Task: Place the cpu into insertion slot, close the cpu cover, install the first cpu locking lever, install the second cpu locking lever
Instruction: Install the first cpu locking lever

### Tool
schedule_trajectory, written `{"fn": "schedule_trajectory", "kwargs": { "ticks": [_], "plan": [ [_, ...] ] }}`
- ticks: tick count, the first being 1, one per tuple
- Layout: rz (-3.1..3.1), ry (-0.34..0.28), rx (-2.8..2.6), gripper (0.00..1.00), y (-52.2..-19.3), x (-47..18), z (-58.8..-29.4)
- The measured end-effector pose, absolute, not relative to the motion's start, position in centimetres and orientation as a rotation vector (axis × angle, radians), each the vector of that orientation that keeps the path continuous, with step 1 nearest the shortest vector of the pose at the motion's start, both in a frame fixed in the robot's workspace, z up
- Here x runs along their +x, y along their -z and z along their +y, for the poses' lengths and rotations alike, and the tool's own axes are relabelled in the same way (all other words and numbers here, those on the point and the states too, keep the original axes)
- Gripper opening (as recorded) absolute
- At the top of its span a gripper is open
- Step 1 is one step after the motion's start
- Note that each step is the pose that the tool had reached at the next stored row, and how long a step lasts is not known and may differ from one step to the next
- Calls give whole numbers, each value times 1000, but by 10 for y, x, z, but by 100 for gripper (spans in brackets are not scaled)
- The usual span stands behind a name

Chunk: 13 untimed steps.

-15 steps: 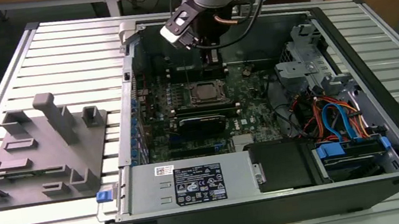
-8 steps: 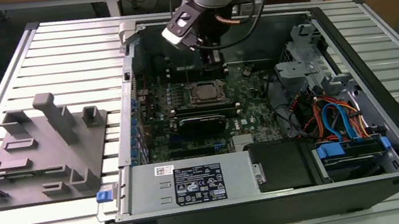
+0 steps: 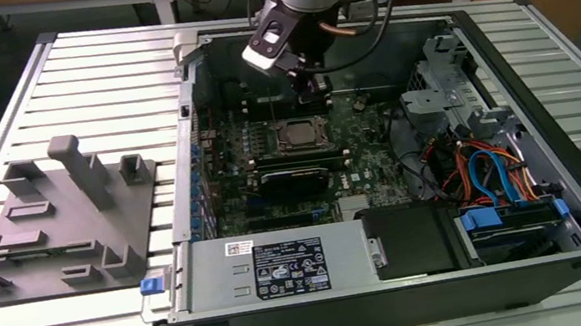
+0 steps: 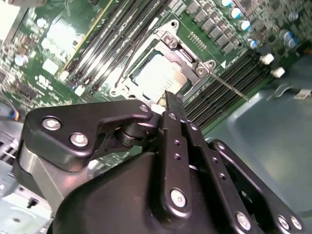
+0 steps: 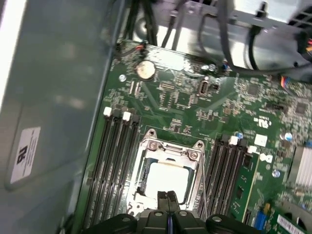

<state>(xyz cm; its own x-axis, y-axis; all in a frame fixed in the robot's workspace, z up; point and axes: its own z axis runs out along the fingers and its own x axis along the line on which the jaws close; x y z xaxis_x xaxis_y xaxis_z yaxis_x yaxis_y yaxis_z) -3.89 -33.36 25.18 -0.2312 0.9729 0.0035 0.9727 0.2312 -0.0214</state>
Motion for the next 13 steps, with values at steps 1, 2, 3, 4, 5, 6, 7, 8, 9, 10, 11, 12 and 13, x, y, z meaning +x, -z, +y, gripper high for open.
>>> {"fn": "schedule_trajectory", "kwargs": {
  "ticks": [1, 2, 3, 4, 5, 6, 7, 8, 9, 10, 11, 12, 13],
  "plan": [
    [-2470, -23, -1916, 10, -252, -39, -334],
    [-2487, -23, -1893, 10, -252, -39, -334],
    [-2506, -23, -1869, 10, -252, -39, -334],
    [-2522, -24, -1847, 10, -252, -39, -334],
    [-2539, -24, -1824, 10, -252, -39, -334],
    [-2555, -24, -1801, 10, -252, -39, -334],
    [-2571, -24, -1779, 10, -251, -39, -334],
    [-2587, -24, -1757, 10, -251, -39, -334],
    [-2599, -25, -1738, 10, -251, -39, -334],
    [-2608, -24, -1725, 10, -251, -39, -334],
    [-2614, -24, -1716, 10, -251, -39, -334],
    [-2620, -24, -1708, 10, -251, -39, -334],
    [-2624, -24, -1703, 10, -251, -40, -334]
  ]
}}
